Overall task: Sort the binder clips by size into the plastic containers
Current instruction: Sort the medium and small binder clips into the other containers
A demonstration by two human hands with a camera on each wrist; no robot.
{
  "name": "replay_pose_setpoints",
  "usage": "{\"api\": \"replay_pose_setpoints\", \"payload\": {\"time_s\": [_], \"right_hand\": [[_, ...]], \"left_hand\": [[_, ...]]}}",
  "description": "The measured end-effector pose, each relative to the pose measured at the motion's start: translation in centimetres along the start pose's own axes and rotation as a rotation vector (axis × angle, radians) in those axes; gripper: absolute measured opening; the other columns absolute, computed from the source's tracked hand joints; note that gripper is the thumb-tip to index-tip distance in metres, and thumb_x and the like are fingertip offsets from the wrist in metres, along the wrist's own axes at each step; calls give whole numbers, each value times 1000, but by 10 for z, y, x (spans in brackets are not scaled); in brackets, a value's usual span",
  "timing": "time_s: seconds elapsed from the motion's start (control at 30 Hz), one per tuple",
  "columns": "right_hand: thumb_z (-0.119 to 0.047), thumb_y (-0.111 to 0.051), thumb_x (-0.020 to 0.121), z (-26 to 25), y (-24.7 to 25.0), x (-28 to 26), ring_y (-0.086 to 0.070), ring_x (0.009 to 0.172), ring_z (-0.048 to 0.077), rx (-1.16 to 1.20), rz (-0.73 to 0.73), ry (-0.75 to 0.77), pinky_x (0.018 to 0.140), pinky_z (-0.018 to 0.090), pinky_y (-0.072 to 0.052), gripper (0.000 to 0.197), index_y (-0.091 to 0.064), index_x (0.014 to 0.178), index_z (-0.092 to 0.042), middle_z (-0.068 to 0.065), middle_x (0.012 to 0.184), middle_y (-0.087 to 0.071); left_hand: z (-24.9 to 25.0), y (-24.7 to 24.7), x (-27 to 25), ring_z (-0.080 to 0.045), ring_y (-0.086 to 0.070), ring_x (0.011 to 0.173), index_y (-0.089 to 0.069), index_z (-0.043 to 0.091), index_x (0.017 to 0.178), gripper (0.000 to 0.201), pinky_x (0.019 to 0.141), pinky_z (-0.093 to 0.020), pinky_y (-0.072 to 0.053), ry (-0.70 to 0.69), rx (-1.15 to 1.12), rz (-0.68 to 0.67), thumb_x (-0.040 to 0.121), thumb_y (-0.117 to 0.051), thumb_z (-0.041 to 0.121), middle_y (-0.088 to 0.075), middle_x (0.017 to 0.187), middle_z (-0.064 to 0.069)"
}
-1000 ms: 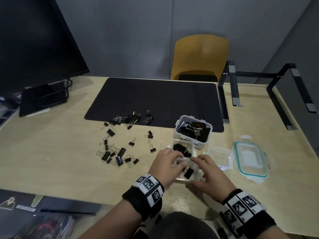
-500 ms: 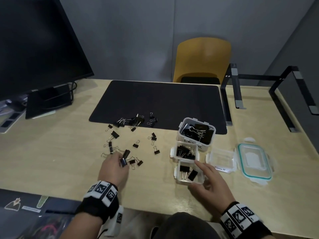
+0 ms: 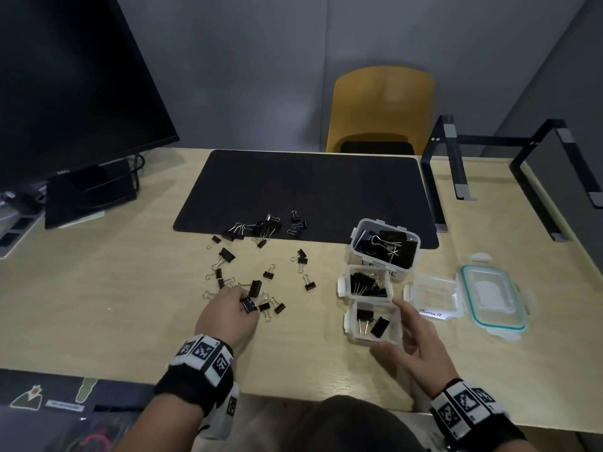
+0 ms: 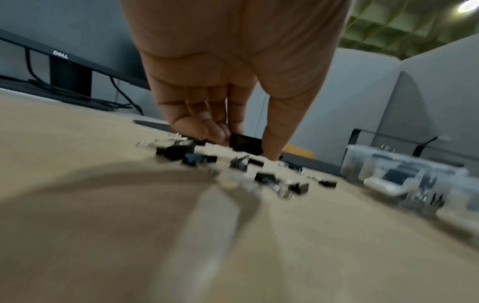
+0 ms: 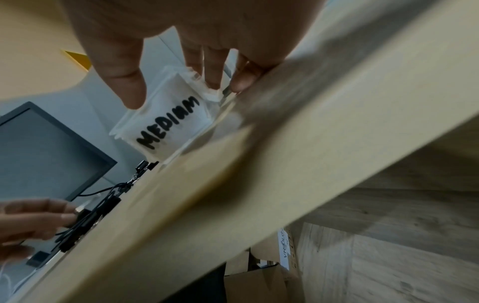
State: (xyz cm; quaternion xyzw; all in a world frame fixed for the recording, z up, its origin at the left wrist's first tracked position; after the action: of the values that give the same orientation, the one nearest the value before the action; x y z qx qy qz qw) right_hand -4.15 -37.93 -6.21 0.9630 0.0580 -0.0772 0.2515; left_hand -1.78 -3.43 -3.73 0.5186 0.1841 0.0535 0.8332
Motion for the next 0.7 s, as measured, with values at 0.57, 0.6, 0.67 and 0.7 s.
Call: {"api": "replay_pose_setpoints", "payload": {"time_s": [0.57, 0.6, 0.67, 0.7], "right_hand": [[-60, -55, 60, -17, -2, -10, -46, 107, 5, -134, 152, 115, 89, 16, -34, 70, -44, 124, -34, -10, 111, -48], [-60, -54, 61, -17, -2, -10, -46, 107, 4, -144, 153, 115, 87, 14, -33, 71, -45, 125, -33, -9, 111, -49], [-60, -54, 63, -17, -3, -11, -46, 107, 4, -172, 157, 120, 86, 12, -32, 72, -47, 127, -29, -9, 111, -50], [-60, -54, 64, -16, -2, -11, -46, 107, 3, -182, 160, 122, 86, 12, -32, 72, -47, 128, -29, -9, 112, -50]], "left_hand": [[171, -71, -65, -5, -43, 111, -53, 26, 120, 40, 98, -27, -42, -617, -138, -303, 83, -63, 36, -46, 119, 13], [172, -73, -64, -6, -42, 111, -53, 26, 120, 41, 98, -26, -42, -615, -138, -301, 82, -64, 37, -45, 118, 13], [173, -76, -62, -5, -42, 111, -54, 25, 120, 42, 96, -23, -42, -619, -142, -297, 82, -64, 39, -44, 117, 13], [173, -76, -62, -5, -42, 111, -54, 25, 120, 42, 95, -22, -41, -621, -144, -295, 82, -65, 39, -43, 117, 13]]}}
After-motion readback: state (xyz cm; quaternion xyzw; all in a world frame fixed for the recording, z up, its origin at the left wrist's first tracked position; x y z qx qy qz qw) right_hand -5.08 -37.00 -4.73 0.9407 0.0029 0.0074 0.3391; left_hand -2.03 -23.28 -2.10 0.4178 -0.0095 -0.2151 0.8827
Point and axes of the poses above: each hand's wrist, its own x-axis towards the middle knuckle, its own y-axis out of the back of the hand, z = x × y, the point moved 9 cm from there along x, towards the middle knuckle
